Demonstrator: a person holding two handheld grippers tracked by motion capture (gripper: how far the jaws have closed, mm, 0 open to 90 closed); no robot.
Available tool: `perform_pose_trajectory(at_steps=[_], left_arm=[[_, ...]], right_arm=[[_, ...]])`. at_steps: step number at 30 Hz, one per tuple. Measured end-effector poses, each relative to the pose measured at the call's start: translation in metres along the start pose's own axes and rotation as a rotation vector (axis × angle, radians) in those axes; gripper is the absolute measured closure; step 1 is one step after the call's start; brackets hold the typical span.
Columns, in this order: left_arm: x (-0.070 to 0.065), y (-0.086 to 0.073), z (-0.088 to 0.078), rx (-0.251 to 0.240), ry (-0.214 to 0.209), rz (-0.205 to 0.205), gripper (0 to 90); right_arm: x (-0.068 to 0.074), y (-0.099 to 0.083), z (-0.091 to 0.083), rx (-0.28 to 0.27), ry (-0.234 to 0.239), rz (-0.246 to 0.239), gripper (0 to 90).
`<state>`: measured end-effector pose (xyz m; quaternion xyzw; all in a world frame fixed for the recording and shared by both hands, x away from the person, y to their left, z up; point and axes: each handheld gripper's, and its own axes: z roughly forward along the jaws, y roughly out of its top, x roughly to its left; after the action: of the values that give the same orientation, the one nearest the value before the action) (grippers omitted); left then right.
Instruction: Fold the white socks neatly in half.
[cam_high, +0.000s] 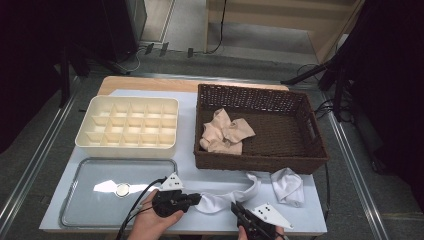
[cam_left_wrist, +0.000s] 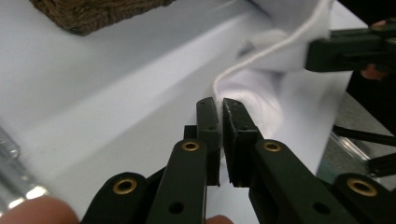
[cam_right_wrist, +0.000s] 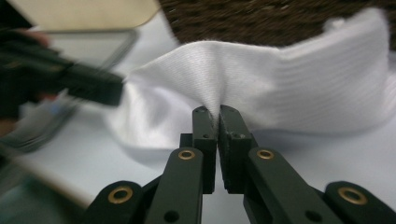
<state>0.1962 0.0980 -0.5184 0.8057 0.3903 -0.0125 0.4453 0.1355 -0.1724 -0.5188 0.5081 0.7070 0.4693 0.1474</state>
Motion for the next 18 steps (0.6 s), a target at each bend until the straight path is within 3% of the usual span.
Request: perform_pose_trajectory(at_steps=[4, 8, 10, 12, 14, 18], left_arm=[[0.002, 0.003, -0.006, 0.034, -0.040, 0.018, 87.4], [0.006, 0.003, 0.003, 0.031, 0.055, 0.037, 84.8], [0.010, 0.002, 0.005, 0.017, 0.087, 0.027, 82.8], [0.014, 0.000, 0.005, -0.002, 0.117, 0.017, 81.1], [0.018, 0.000, 0.005, -0.009, 0.128, 0.014, 80.8], [0.021, 0.000, 0.005, -0.026, 0.132, 0.000, 79.0]], right_arm=[[0.006, 0.004, -0.020, 0.053, 0.058, 0.010, 86.9], [0.003, 0.003, -0.010, 0.055, 0.046, -0.014, 78.5], [-0.004, 0.005, -0.007, -0.006, 0.062, -0.005, 72.4], [-0.015, 0.012, -0.009, -0.083, 0.024, 0.002, 70.5], [-0.031, 0.020, -0.011, -0.121, -0.042, -0.002, 70.9], [-0.066, 0.029, 0.004, -0.082, -0.177, -0.018, 64.5]])
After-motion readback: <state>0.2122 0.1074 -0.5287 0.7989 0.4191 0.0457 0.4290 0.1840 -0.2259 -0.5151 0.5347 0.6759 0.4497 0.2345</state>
